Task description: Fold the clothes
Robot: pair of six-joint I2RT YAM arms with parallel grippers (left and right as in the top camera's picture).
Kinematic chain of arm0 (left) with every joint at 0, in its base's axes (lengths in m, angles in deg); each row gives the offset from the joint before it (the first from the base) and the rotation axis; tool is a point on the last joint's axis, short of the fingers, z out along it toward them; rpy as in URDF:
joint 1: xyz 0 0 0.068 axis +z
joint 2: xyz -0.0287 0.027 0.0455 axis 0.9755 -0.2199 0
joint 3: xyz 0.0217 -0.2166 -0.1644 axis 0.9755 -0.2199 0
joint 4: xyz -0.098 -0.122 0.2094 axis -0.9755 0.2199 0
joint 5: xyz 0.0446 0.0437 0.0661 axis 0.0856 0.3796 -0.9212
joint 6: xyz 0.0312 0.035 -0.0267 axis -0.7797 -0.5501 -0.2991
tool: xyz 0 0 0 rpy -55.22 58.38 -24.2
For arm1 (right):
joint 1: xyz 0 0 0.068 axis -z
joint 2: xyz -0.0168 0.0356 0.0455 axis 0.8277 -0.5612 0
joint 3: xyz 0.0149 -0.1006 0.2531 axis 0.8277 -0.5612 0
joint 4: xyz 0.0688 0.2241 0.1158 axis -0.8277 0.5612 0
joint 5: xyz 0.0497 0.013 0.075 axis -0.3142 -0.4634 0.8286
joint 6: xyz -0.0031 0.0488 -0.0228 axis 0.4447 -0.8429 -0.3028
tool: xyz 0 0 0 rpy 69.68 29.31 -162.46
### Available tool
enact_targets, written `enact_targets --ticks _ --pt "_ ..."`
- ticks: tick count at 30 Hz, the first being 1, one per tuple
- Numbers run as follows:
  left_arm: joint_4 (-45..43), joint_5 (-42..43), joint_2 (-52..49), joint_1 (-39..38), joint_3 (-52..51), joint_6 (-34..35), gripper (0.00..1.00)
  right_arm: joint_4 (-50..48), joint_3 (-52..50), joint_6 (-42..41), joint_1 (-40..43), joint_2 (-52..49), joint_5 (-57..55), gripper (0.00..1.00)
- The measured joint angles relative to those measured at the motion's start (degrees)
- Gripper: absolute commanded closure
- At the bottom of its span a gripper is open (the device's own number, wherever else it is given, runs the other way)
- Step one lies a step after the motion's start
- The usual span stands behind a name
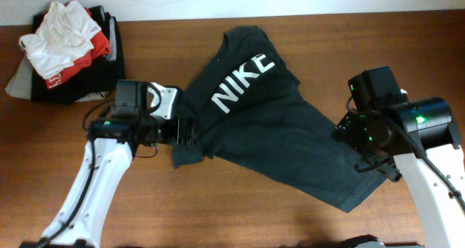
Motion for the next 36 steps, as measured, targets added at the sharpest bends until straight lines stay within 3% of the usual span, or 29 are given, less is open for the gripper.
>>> enact_targets --ticks 3,8,11,16,17,24,29,33,36 --pt "1.6 -3.5 -3.2 -0.2 0.0 0.3 0.01 1.7 0.0 0.3 3.0 0.3 -0.7 0.01" --pt "2.9 -13.6 -5.8 -0.1 0.0 6.9 0.01 1.6 0.0 4.7 10.8 0.3 -1.6 0.01" --pt "3.0 -14.4 -7.0 -0.2 0.0 8.7 0.08 1.6 0.0 8.4 13.5 0.0 -1.6 0.01" --pt "3.5 -14.2 -12.0 -1.6 0.1 9.1 0.11 0.6 -2.5 10.7 13.9 -0.4 -1.6 0.01" --pt "3.5 -13.9 -13.4 -1.7 0.1 9.1 0.18 0.2 -3.5 11.0 13.9 -0.5 -1.6 0.01" --pt "3.3 -13.3 -19.1 -1.8 0.1 9.3 0.43 -4.6 -9.6 11.8 13.9 -0.7 -1.6 0.01" --pt "2.6 -13.1 -19.1 -1.8 0.1 9.4 0.54 -6.2 -11.6 12.0 13.9 -0.7 -1.6 0.01" --pt "2.6 -13.1 -19.1 -1.8 0.1 9.3 0.79 -6.3 -11.6 11.9 13.9 -0.7 -1.6 0.01" --pt "2.6 -13.1 -19.1 -1.8 0.1 9.5 0.87 -6.3 -11.6 11.9 13.9 -0.7 -1.6 0.01"
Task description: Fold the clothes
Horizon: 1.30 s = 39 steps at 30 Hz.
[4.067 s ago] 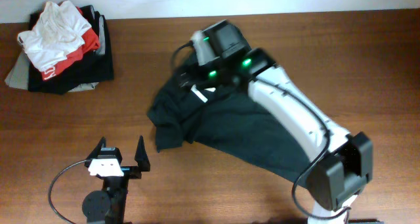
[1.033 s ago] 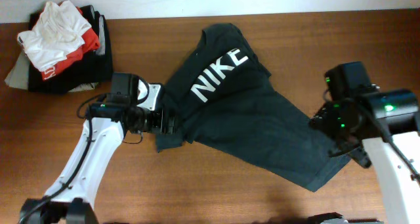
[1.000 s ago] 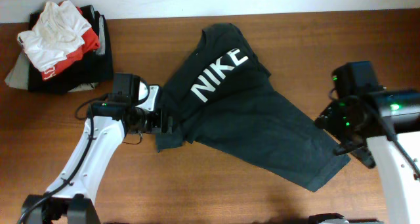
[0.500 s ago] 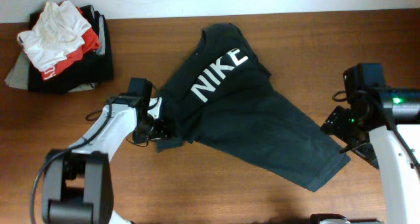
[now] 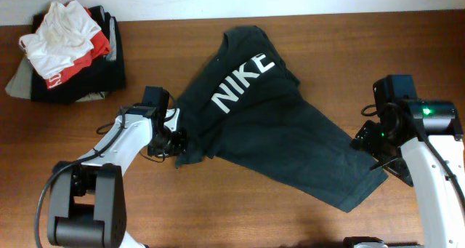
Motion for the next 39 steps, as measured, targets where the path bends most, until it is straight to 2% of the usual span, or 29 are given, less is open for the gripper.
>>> enact_targets --ticks 10,12,15,22,23,26,35,39 --pt "2.7 -0.5 0.0 0.0 4.5 0.0 0.87 0.1 0.0 0.0 0.0 0.0 0.0 0.01" --pt "2.8 -0.5 0.0 0.0 5.4 0.0 0.86 0.1 0.0 0.0 0.0 0.0 0.0 0.01" --pt "3.2 -0.5 0.0 0.0 5.6 0.0 0.78 0.1 0.0 0.0 0.0 0.0 0.0 0.01" --pt "3.9 -0.7 0.0 0.0 5.6 0.0 0.78 0.1 0.0 0.0 0.0 0.0 0.0 0.01" --pt "3.9 -0.7 0.0 0.0 5.6 0.0 0.79 0.1 0.0 0.0 0.0 0.0 0.0 0.01" --pt "4.1 -0.7 0.0 0.0 5.6 -0.1 0.99 0.1 0.0 0.1 0.0 0.0 0.0 0.01" --pt "4.2 -0.9 0.0 0.3 6.0 0.0 0.99 0.1 0.0 0.0 0.0 0.0 0.1 0.01" --pt "4.6 -0.2 0.0 4.5 10.1 0.0 0.99 0.1 0.0 0.0 0.0 0.0 1.5 0.01"
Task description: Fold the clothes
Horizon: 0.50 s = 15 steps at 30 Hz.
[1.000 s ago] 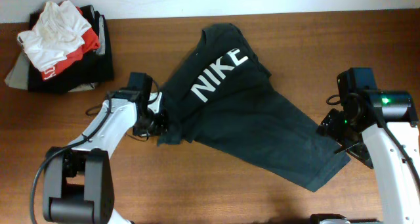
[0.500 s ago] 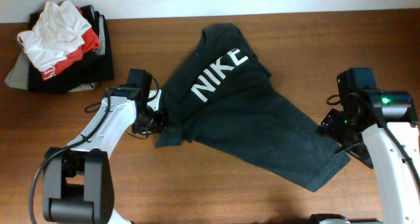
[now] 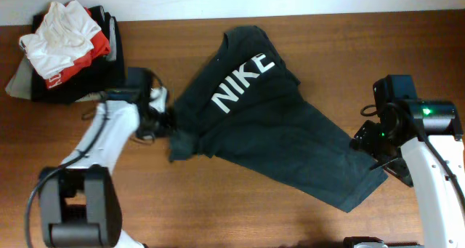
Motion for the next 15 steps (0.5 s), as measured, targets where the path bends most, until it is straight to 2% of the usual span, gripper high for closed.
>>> enact_targets --ticks 8,11,15 --pt "-0.3 4.6 5.3 13.3 10.2 2.2 0.99 -2.4 -5.5 0.5 0.0 0.0 2.4 0.01" --pt "-0.3 5.4 8.0 16.7 11.3 2.8 0.99 -9.4 -9.9 6.3 0.0 -0.1 8.5 0.01" --pt "-0.2 6.2 10.1 21.6 11.3 4.5 0.99 -13.0 -13.9 12.9 0.0 -0.1 17.6 0.01"
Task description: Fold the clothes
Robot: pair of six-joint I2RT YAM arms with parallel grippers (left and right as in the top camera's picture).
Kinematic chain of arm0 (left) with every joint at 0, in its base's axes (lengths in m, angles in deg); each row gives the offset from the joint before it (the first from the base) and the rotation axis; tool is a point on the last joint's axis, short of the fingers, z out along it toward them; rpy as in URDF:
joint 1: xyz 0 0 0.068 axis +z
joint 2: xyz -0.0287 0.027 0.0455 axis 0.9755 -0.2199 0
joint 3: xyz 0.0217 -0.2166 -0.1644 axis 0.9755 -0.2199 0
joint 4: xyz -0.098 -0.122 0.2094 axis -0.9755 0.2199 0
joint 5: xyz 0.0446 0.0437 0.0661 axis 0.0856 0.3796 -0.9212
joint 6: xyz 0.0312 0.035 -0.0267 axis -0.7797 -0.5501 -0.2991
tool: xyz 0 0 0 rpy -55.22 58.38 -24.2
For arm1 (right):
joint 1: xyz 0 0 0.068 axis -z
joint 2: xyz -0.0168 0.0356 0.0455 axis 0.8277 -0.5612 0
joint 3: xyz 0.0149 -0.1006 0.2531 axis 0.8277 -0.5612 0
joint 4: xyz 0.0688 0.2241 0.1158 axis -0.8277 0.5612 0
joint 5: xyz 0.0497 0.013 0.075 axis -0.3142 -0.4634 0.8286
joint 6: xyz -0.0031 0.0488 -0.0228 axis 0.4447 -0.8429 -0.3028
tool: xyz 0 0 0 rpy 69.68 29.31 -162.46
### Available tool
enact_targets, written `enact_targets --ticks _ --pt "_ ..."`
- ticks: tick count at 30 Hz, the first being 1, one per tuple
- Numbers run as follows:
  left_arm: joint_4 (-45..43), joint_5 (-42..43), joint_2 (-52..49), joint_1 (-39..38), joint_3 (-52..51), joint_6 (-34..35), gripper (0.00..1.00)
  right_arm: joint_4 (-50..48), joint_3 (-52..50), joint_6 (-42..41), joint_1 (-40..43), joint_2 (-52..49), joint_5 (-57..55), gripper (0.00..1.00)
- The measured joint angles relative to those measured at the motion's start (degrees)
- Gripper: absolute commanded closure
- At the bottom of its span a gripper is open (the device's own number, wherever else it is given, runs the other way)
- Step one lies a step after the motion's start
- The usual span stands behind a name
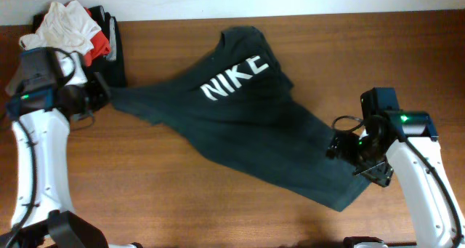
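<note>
A black T-shirt (247, 135) with white NIKE lettering (234, 76) lies across the middle of the wooden table, drawn out into a long point toward the left. My left gripper (102, 97) is shut on that point, close to the clothes pile. My right gripper (336, 148) presses on the shirt's right side near its lower end and looks shut on the cloth. Its fingertips are partly hidden by the wrist.
A pile of clothes (69, 33), white, red and black, sits at the table's far left corner, right behind the left gripper. Bare table (182, 204) lies in front of the shirt. A white wall edge runs along the back.
My left gripper has moved far to the left, to beside the pile, with the shirt's corner in it. The shirt is now stretched out leftward. My right gripper has shifted a little left.
My left gripper was first at the shirt's bunched lower-left corner, the right one at its right edge. The left stayed at that corner through the two later moments, a little farther up and left by the last. Now the corner is pulled out to the pile and the shirt lies flatter.
</note>
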Motion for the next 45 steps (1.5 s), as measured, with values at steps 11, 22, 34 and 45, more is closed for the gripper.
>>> enact_targets --ticks 11,22,34,45 --pt "2.9 -2.2 0.2 5.9 0.0 2.2 0.99 -0.2 -9.3 4.2 0.0 0.0 5.2 0.01" --pt "4.4 -3.5 0.2 6.1 0.0 3.0 0.99 -19.3 -21.7 -4.7 0.0 0.0 8.4 0.01" --pt "5.9 -3.6 0.2 6.1 0.0 3.1 0.99 -29.2 -23.7 -7.5 0.0 -8.3 8.4 0.16" --pt "6.0 -3.6 0.2 6.1 0.0 3.2 0.99 -29.2 -23.0 -8.2 0.3 -10.8 5.8 0.96"
